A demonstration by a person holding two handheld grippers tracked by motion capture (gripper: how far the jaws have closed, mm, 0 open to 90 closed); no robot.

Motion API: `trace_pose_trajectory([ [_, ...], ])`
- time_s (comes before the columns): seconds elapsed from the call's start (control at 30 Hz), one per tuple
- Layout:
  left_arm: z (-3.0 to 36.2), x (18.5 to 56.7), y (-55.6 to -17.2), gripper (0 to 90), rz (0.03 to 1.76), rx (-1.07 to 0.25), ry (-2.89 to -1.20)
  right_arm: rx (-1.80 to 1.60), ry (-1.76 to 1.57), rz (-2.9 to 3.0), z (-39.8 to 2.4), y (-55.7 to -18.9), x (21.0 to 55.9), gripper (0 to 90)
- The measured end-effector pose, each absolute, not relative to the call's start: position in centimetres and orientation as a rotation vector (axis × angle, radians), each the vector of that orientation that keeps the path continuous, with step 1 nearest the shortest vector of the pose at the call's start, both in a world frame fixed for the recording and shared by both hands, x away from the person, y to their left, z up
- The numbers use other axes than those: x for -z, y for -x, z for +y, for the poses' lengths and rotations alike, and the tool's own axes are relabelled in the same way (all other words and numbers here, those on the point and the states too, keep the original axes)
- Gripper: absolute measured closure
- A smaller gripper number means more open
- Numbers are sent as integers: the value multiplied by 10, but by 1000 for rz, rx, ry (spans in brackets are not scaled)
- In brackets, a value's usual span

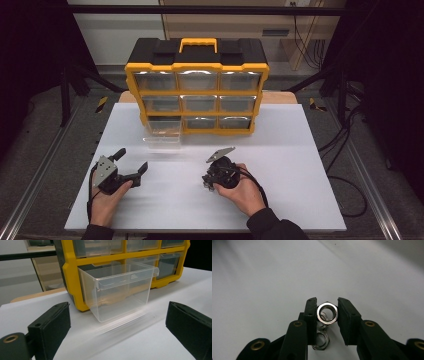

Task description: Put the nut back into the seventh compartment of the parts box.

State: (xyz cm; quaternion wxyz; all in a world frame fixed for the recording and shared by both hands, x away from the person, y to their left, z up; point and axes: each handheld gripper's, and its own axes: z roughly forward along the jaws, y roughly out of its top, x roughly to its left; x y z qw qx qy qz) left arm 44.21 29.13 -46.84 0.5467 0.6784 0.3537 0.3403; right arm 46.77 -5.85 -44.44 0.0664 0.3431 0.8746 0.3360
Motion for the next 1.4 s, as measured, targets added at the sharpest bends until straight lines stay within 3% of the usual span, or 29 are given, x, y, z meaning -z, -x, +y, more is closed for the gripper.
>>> trace_pose_trajectory([
  [0.83,286,468,-440,55,797,-780,-1636,-1121,-1010,2548,-61,-474,434,697],
  [1.4,286,468,-439,54,789,-773,-1631,-1171,-955,2501,-33,-496,405,697],
])
